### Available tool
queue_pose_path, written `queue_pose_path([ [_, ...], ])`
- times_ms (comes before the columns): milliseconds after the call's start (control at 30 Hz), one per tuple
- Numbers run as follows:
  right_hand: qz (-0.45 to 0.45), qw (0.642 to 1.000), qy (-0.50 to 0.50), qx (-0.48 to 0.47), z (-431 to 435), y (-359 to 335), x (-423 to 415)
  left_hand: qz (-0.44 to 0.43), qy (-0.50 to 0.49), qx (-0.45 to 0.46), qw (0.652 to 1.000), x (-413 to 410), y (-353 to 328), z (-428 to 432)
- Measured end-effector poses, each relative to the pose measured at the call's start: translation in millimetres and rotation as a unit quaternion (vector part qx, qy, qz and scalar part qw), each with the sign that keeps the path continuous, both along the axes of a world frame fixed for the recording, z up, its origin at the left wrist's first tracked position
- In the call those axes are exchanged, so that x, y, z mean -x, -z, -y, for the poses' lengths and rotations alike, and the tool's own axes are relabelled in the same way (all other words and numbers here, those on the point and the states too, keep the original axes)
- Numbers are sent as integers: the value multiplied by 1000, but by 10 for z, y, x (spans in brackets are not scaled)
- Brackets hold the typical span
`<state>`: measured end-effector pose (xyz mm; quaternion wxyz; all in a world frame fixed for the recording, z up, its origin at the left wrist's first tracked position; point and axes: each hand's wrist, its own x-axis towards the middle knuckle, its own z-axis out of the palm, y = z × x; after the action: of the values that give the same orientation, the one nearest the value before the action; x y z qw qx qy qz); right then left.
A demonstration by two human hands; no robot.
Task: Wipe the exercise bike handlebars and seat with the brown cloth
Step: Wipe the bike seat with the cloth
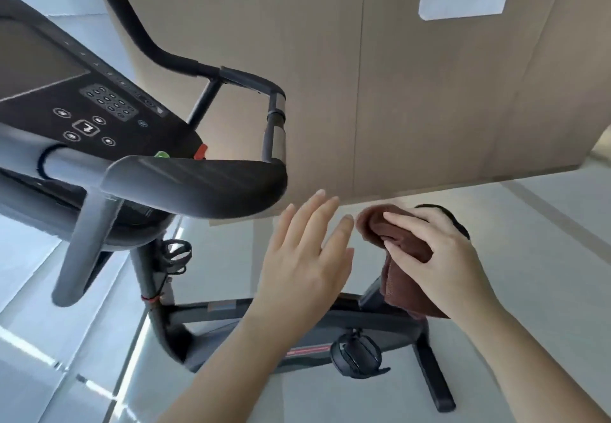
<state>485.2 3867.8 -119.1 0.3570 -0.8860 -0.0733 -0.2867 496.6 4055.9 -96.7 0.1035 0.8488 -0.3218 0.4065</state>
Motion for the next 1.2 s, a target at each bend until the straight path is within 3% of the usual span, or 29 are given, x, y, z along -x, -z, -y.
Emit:
queue_pose_path([
  [167, -36, 994, 104, 18, 632, 295, 251, -98, 19, -3, 995, -54, 354, 586],
  [333, -45, 988, 146, 16, 1274, 512, 249, -139, 35, 1, 990, -154, 636, 1245],
  [700, -80, 990, 115, 13, 2110, 1007, -109, -225, -28, -9, 974, -509, 1307, 2084],
  [1000, -108, 989, 101, 27, 2094, 1368, -842, -260, -56, -24, 964, -1387, 1806, 2088],
  [1200, -107, 989, 43, 97, 1828, 1482, -1760, -310, -89, -30, 946, -2042, 2081, 1827],
])
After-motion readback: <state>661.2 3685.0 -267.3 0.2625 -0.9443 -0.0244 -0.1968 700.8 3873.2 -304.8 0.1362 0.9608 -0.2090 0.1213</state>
